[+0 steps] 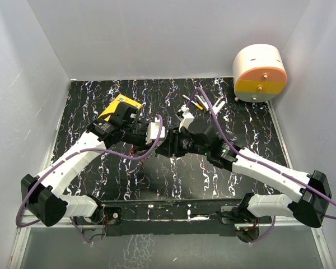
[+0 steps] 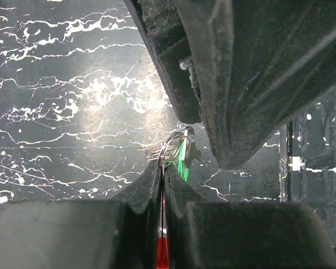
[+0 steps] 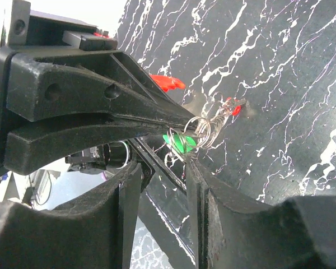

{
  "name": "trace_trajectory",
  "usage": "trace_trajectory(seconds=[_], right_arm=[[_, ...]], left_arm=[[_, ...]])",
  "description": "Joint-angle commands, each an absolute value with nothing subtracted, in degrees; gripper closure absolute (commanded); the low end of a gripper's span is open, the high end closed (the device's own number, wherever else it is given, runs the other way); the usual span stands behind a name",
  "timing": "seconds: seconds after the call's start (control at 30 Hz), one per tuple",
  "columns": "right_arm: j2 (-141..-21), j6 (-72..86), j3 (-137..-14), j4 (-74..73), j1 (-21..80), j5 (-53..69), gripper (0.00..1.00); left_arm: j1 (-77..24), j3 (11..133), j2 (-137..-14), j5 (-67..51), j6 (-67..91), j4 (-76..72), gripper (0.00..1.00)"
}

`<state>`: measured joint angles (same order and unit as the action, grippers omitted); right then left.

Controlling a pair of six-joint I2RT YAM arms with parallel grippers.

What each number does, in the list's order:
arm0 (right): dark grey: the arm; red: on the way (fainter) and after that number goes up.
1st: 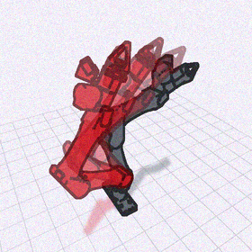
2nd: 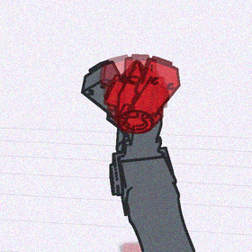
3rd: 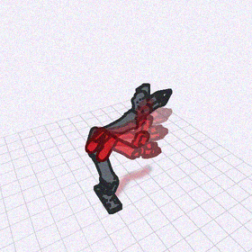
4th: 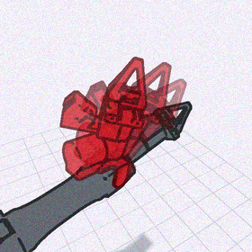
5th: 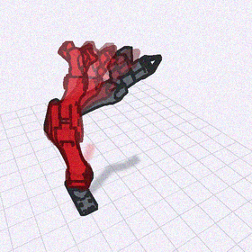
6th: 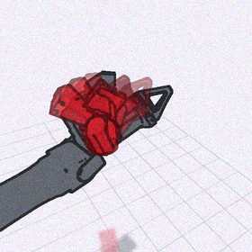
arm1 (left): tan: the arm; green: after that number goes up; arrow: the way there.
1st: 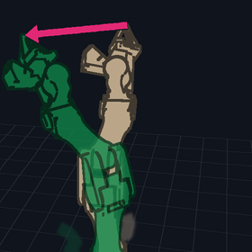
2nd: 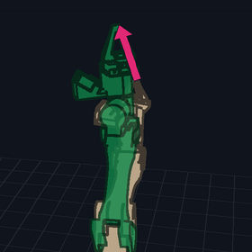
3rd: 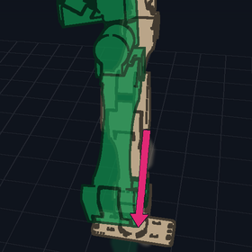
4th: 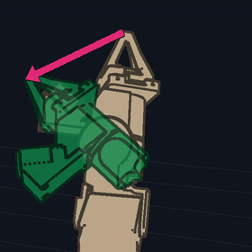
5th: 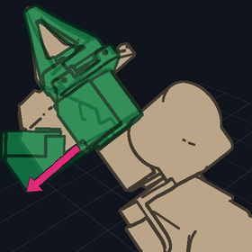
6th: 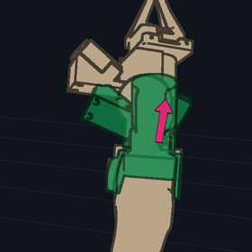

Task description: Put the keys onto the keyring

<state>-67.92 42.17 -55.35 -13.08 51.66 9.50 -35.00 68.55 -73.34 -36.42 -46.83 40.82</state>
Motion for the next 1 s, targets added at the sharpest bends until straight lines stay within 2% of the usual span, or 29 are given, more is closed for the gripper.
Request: trace_trajectory(seconds=[0.0, 0.73, 0.97], right_arm=[[-67.04, 40.49, -55.21, -8.74, 52.44, 8.48, 0.57], [-66.84, 38.41, -51.31, -2.10, 53.14, 7.14, 0.55], [-67.38, 38.50, -51.31, -1.85, 53.60, 7.22, 0.60]], left_arm=[[-35.16, 69.67, -72.51, -38.75, -46.47, 41.72, 1.00], [-35.16, 70.79, -73.08, -40.53, -45.83, 42.37, 1.00], [-35.16, 70.82, -73.35, -40.40, -45.64, 42.02, 1.00]])
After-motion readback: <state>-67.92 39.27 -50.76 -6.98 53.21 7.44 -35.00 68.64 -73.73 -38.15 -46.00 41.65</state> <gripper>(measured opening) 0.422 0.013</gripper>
